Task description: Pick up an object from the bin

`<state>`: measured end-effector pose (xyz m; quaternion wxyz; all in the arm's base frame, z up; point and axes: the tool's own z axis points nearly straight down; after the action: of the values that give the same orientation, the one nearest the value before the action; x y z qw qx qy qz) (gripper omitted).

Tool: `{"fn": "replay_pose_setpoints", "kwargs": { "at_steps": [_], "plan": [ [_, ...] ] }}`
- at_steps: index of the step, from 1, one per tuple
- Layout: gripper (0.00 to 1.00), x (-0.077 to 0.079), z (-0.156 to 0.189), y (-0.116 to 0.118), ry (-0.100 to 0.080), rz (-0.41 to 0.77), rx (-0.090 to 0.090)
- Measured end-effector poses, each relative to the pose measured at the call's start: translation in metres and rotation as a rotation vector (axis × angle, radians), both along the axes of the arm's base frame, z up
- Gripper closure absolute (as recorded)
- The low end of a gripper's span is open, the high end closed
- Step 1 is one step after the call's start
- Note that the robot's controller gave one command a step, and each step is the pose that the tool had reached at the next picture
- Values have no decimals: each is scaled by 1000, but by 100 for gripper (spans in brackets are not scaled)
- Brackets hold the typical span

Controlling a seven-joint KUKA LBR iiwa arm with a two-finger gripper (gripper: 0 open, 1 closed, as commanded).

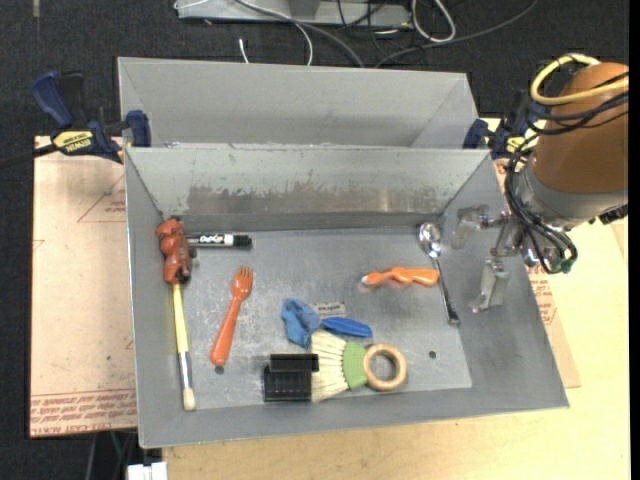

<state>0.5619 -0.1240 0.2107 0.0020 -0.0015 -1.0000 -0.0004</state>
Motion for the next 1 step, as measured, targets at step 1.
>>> {"fn": "replay_pose_setpoints", "kwargs": {
  "at_steps": [1],
  "plan": [
    [0,2,3,1,-6,3,-1]
  ]
}}
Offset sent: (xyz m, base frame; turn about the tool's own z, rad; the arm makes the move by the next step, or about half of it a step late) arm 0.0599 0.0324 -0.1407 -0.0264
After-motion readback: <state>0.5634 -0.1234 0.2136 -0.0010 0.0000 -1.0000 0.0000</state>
